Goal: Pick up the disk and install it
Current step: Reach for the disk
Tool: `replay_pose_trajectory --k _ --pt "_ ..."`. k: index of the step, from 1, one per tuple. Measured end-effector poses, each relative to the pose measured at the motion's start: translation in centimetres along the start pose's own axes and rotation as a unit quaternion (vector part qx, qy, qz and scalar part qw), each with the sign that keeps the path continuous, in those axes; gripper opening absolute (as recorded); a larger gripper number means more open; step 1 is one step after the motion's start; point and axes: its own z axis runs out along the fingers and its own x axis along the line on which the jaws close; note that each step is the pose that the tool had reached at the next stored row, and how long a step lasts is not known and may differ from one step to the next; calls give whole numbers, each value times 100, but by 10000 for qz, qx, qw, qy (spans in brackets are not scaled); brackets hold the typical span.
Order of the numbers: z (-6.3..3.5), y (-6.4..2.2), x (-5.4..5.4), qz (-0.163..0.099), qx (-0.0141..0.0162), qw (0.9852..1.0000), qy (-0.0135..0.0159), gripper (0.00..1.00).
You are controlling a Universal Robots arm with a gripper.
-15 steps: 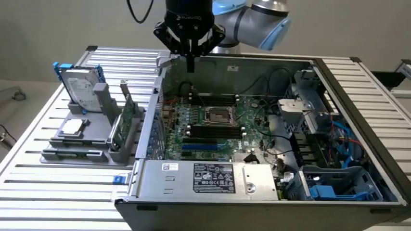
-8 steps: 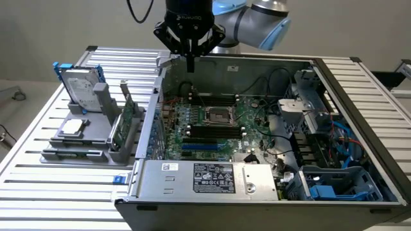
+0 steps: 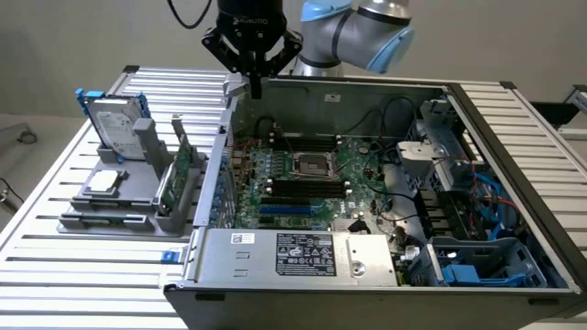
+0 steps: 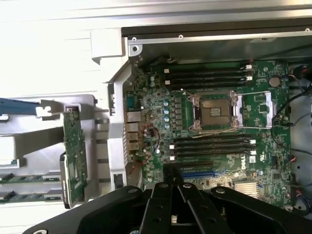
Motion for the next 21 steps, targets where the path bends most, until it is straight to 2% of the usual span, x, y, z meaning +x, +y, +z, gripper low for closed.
replay_pose_trajectory --k 21 --pt "26 276 977 0 0 10000 0 11"
